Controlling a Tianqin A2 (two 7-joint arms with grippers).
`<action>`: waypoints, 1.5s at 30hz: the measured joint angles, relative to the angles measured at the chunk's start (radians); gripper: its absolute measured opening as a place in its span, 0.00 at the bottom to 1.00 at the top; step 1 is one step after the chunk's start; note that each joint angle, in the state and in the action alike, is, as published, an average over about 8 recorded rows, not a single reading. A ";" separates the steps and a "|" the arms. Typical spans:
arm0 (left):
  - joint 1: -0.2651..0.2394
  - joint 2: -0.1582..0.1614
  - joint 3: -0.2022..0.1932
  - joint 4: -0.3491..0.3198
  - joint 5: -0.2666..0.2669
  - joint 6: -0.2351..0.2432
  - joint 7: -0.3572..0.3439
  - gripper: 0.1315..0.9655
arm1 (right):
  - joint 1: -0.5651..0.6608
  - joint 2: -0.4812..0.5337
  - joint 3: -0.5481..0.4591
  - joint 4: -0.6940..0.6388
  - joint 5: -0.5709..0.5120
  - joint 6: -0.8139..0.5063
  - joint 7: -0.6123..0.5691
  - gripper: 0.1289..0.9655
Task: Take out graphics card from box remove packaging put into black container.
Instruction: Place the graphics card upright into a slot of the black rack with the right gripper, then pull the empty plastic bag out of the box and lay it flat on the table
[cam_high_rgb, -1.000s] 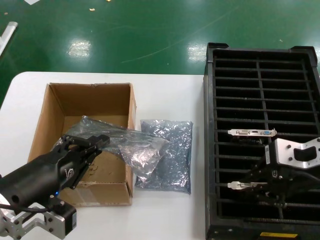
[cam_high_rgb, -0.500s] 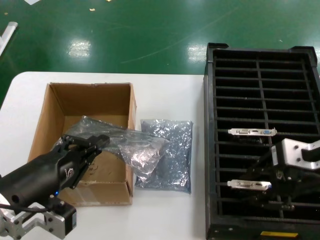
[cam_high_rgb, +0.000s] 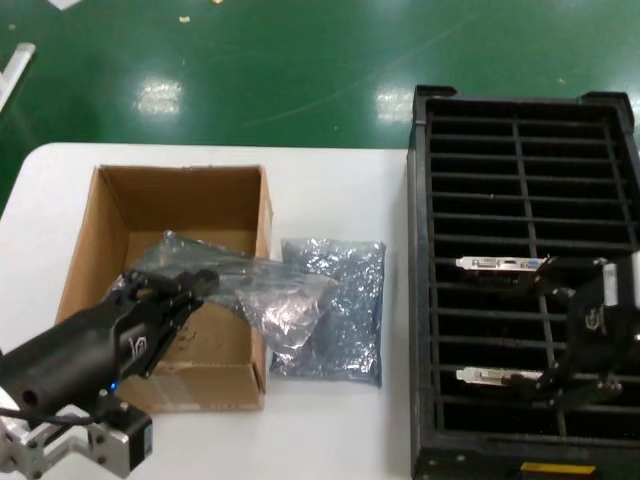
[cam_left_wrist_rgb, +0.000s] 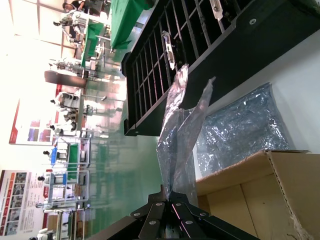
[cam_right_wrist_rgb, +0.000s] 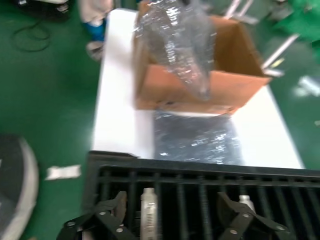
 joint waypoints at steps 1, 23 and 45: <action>0.000 0.000 0.000 0.000 0.000 0.000 0.000 0.01 | -0.024 0.007 0.021 0.003 0.009 0.030 -0.016 0.53; -0.003 0.003 0.000 -0.001 0.001 0.005 -0.007 0.01 | -0.409 -0.134 0.446 -0.122 0.372 0.546 -0.506 0.92; -0.343 0.567 -0.192 0.162 0.033 0.529 -0.814 0.01 | -0.408 -0.137 0.450 -0.130 0.386 0.550 -0.517 1.00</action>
